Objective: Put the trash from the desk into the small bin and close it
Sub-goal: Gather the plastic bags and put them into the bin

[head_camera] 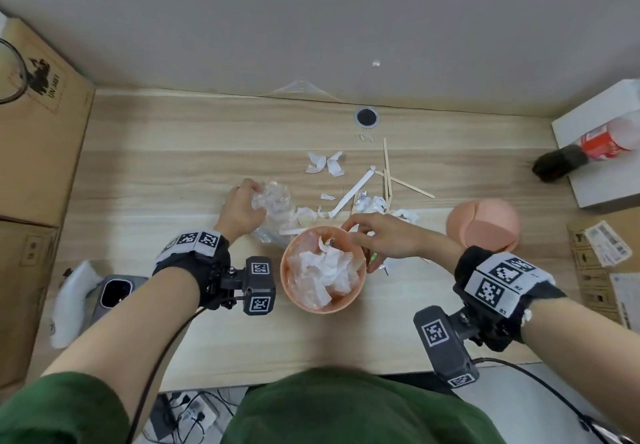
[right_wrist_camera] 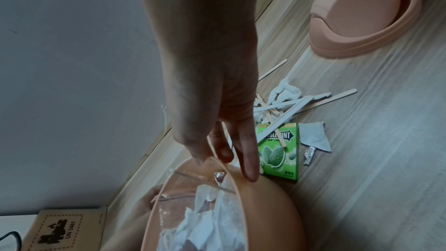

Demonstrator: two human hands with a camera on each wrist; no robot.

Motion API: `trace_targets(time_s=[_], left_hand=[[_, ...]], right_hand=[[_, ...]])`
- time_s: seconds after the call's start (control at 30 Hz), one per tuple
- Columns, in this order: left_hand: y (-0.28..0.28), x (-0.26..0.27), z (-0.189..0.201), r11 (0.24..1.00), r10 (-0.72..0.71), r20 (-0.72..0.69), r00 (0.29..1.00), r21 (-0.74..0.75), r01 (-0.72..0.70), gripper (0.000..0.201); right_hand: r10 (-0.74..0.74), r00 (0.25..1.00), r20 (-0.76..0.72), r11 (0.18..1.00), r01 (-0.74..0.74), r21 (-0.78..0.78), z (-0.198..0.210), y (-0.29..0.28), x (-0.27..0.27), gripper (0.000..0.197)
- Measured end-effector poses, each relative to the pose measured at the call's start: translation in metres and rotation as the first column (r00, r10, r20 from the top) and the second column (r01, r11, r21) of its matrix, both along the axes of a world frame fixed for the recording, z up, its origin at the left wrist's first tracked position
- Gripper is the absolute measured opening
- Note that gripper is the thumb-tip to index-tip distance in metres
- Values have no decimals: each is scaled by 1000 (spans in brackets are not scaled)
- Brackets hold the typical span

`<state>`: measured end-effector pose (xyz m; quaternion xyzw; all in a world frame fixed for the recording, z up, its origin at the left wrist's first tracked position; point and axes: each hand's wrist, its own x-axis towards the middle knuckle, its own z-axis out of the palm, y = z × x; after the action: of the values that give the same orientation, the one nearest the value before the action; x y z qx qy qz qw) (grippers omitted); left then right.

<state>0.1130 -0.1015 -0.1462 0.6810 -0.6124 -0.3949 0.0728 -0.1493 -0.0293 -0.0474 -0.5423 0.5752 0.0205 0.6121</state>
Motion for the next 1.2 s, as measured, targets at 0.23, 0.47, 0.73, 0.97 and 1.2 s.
trace_targets(time_s=[0.23,0.47,0.73,0.97,1.2], left_hand=[[-8,-14,71,973,201,-416,887,-18,-229,42],[25,-39,144,962,-224,-619,753,-263,71,17],[74,-57,100,734,-670,-12,742,-155,661,47],[104,-81,64,628,-731,460,504,166,760,61],[105,-87,61,682,-726,351,591,258,685,62]], right_hand=[[0,1000,-11,1000,0,-5,3,1,2,26],[-59,991,-118,992,45,-117,5,2,6,14],[-61,996,-69,987,50,-151,4,16,14,10],[-32,995,-97,979,12,-202,2,29,12,14],[-50,994,-93,976,29,-214,-1,40,9,20]])
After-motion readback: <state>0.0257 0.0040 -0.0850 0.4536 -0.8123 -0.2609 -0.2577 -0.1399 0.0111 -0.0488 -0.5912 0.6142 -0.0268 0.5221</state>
